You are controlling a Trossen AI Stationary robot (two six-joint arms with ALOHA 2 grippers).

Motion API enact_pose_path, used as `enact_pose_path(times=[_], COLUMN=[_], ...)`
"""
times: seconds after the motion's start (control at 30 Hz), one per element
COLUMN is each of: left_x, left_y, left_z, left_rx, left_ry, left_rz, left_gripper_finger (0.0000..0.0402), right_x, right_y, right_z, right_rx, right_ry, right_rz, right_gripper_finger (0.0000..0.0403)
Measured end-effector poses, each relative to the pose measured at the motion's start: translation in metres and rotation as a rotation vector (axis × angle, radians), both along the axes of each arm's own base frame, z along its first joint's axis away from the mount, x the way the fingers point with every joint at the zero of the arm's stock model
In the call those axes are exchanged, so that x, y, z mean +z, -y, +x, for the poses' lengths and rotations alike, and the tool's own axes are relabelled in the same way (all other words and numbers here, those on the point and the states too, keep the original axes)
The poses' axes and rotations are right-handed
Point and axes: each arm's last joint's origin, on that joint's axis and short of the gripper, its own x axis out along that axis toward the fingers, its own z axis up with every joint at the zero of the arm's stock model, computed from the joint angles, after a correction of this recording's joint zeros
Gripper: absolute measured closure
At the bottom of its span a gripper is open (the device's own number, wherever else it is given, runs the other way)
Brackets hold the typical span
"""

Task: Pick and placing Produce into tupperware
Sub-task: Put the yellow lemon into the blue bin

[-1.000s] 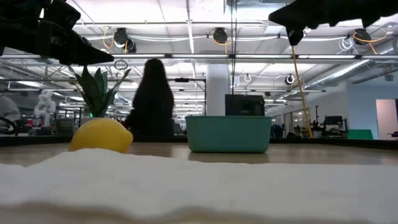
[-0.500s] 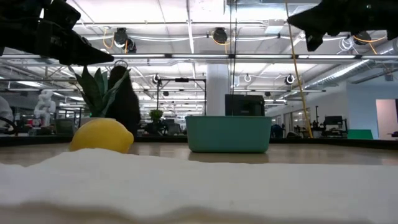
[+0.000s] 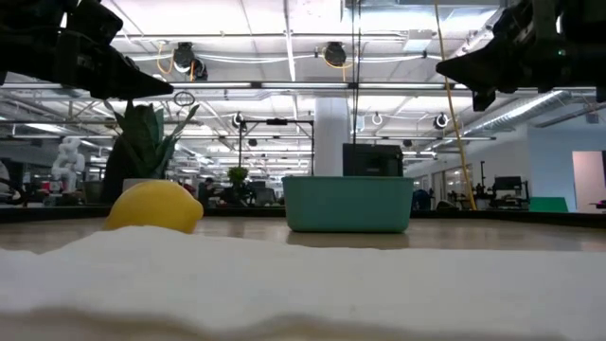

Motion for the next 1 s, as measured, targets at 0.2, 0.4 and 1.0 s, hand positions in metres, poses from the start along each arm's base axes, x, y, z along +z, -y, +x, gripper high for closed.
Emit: enact_pose_path(times=[0.2,0.4,1.0], left_x=[0.000,0.000,0.000], left_y=[0.000,0.000,0.000], left_z=[0.000,0.000,0.000], left_rx=[-0.002,-0.002,0.002], left_ry=[-0.003,-0.002,0.004], left_rz=[0.014,0.014,-0.015], left_gripper_finger=[0.0400,0.0383,0.0376], right_x=[0.000,0.000,-0.009], right_y=[0.000,0.000,-0.001], right_z=[0.000,0.000,-0.004], right_rx=[-0.005,-0.009,-0.010], right_ry=[-0.005,-0.010,0.085], right_rz=[-0.065,-0.107,-0.120], right_gripper_finger=[0.0403,0.0403,0.0403])
